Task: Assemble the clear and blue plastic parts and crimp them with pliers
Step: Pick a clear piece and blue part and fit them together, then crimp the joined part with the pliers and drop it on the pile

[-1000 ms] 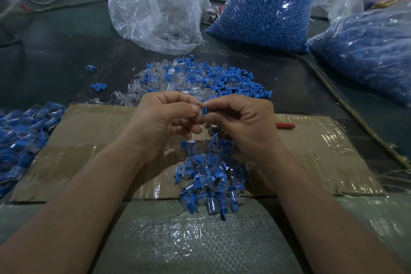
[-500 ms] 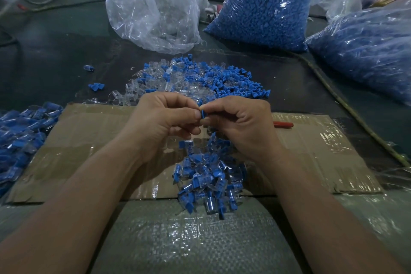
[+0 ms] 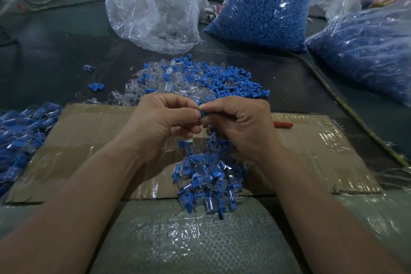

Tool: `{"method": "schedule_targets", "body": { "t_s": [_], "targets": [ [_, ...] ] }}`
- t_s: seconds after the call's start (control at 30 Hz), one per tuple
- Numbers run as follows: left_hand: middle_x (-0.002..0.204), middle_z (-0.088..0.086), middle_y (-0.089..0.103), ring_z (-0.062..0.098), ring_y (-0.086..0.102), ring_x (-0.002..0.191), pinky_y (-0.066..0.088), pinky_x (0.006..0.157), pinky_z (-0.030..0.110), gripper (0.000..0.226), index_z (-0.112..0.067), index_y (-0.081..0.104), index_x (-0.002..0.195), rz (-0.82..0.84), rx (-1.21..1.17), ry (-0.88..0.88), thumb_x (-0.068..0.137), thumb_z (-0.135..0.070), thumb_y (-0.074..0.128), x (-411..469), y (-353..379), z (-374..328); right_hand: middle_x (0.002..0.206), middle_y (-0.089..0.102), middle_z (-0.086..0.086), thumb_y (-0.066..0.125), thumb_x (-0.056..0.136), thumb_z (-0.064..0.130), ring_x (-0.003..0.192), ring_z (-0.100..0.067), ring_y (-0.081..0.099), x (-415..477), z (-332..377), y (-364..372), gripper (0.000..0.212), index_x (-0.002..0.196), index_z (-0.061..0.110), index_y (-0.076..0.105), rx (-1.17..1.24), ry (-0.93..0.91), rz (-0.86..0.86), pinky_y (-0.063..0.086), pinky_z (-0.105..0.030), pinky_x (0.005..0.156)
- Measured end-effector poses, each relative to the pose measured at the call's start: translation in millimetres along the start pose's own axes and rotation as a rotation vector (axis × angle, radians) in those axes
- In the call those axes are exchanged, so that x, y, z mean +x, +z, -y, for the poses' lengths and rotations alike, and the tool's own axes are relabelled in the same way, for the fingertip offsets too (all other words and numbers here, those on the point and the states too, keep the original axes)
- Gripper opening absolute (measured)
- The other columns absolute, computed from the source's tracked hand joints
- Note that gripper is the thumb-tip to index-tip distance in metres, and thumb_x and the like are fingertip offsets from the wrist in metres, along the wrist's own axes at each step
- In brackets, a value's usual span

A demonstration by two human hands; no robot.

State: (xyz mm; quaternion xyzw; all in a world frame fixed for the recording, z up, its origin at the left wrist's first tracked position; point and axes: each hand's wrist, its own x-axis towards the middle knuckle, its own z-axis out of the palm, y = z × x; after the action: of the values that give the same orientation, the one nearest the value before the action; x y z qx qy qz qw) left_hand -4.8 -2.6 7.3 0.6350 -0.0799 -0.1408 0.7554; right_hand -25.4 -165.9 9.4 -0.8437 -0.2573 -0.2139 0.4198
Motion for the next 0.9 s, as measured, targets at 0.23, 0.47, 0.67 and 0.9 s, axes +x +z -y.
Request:
{"method": "schedule_targets", "body": {
  "t_s": [0.23, 0.47, 0.67, 0.9],
  "targets": [
    [0.056, 0.006, 0.065, 0.013, 0.061, 0.046, 0.047, 0.043, 0.016, 0.005, -0.014, 0.07, 0.055, 0.001, 0.011, -0.002, 0.053, -0.009, 0.069, -0.9, -0.8, -0.2, 0.085, 0.063, 0.007, 0.068, 0.076, 0.005, 0.081, -0.009, 0.063, -0.1, 1.0, 1.0, 0.02, 0.096, 0.004, 0.07, -0.011, -0.007, -0.005, 0.053, -0.017, 0.07],
    [0.058, 0.007, 0.065, 0.012, 0.059, 0.048, 0.049, 0.045, 0.017, 0.016, -0.004, 0.063, 0.069, -0.042, -0.036, 0.0, 0.055, -0.008, 0.068, -5.2, 1.9, 0.2, 0.083, 0.064, 0.013, 0.073, 0.07, 0.026, 0.081, 0.001, 0.061, 2.3, -0.8, -7.7, 0.035, 0.099, 0.008, 0.069, -0.051, 0.119, 0.02, 0.049, -0.01, 0.075],
    [0.056, 0.006, 0.065, 0.011, 0.059, 0.047, 0.049, 0.045, 0.017, 0.013, -0.004, 0.063, 0.068, -0.08, -0.038, 0.018, 0.056, -0.008, 0.067, -5.0, 0.0, -1.4, 0.084, 0.056, 0.023, 0.073, 0.073, 0.034, 0.08, 0.008, 0.053, 3.0, -26.2, -44.1, 0.035, 0.105, 0.022, 0.066, -0.267, 0.546, 0.088, 0.038, -0.006, 0.069],
    [0.057, 0.005, 0.065, 0.012, 0.06, 0.048, 0.049, 0.046, 0.017, 0.013, -0.006, 0.063, 0.068, -0.078, -0.007, 0.026, 0.056, -0.01, 0.067, -2.7, -2.8, -1.9, 0.113, 0.044, 0.015, 0.067, 0.037, 0.063, 0.098, -0.005, 0.042, -2.5, -30.7, -67.2, 0.098, 0.129, 0.036, 0.047, -0.281, 0.749, 0.498, 0.032, -0.023, 0.077]
  ]
}}
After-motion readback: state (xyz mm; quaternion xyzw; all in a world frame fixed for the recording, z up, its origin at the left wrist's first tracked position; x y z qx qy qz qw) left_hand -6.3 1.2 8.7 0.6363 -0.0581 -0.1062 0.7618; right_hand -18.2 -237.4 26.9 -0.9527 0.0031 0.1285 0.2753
